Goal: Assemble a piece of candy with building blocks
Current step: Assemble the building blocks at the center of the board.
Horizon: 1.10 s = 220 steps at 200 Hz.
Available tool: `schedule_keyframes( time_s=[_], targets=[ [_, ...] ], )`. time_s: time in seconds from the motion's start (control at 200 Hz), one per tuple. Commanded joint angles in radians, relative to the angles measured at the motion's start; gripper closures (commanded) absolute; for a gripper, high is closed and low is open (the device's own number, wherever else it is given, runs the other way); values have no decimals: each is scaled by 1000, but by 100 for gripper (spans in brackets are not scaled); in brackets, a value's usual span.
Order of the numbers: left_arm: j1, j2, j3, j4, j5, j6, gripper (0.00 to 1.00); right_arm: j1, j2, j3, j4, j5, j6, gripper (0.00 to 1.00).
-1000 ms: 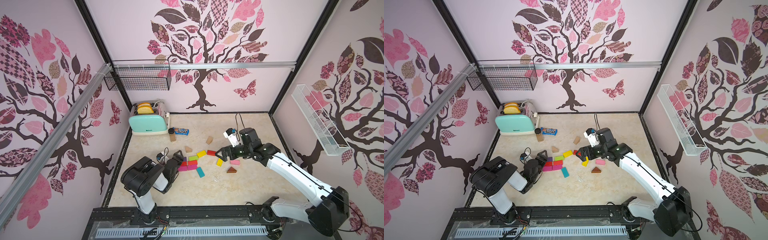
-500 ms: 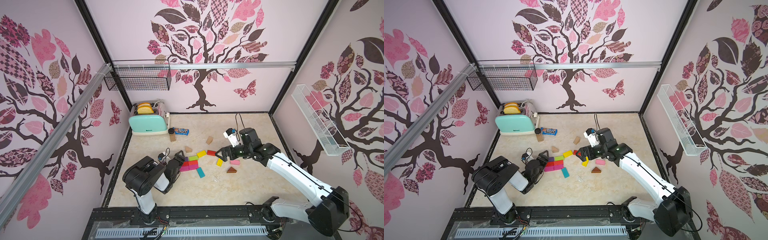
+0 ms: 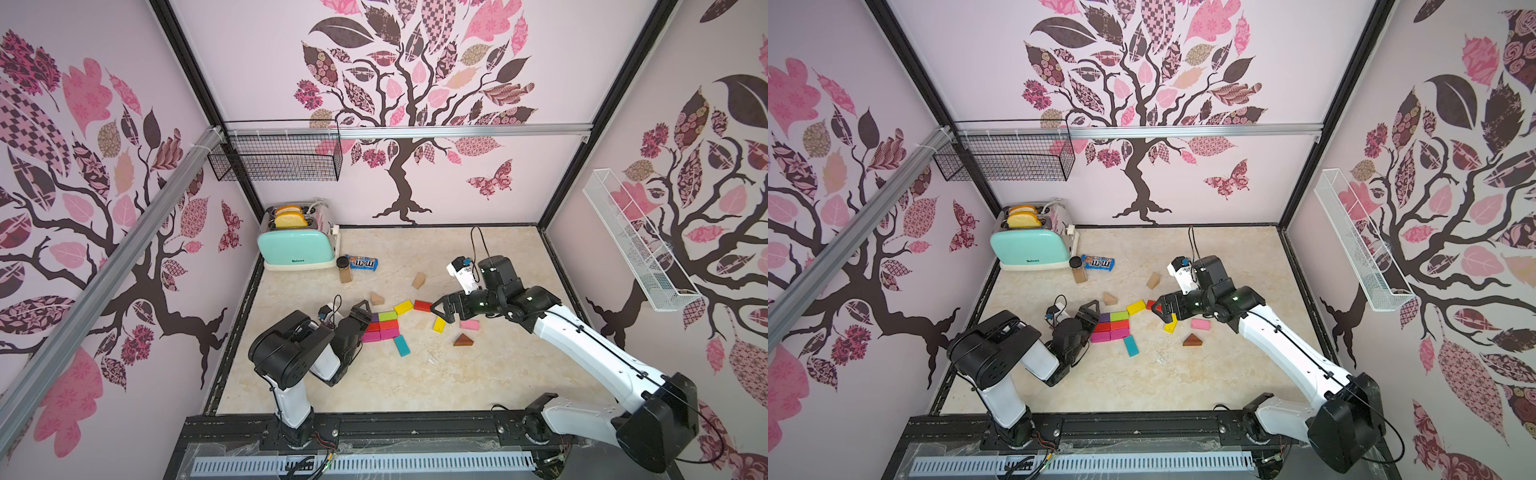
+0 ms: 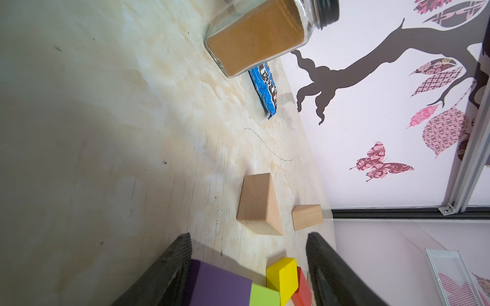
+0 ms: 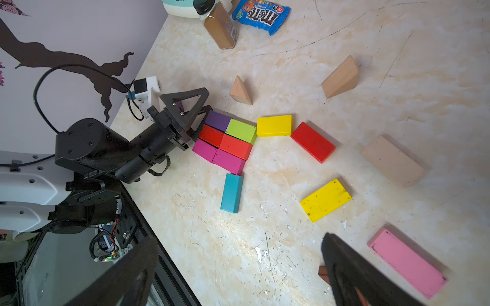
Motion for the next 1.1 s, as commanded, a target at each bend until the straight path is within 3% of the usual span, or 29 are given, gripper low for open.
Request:
schedule_keyframes(
  time_s=[0.0,0.125,0.225,0.35,0.49,0.59,0.685,0.775,0.93,1.095],
  targets=[
    [-7,52,-46,-261,22,6,27,-6,-8,2,4,9,-8,1],
    [5,-16,-47,-310,12,41,27,-6,-5,12,-2,11,-13,1],
    [65,-137,-25,-462,61,112,26,-6,-12,21,-19,27,-22,1],
    [145,-349,102,-865,151,293,26,-6,-38,19,-34,55,-28,1],
    [148,-518,267,-1297,219,460,26,-5,-65,-24,-48,56,-23,1],
    [148,-600,315,-1496,317,507,26,-6,-91,-77,-62,63,-14,1],
    [148,-672,315,-1562,355,548,26,-7,-122,-128,-60,72,4,1],
    [152,-631,400,-1635,353,635,27,-6,-126,-150,-50,67,9,1],
    [154,-377,621,-1700,398,781,24,-5,-87,-118,-75,62,-26,1],
    [153,-162,805,-1692,384,850,21,-6,-83,-105,-86,98,-60,1]
  ],
)
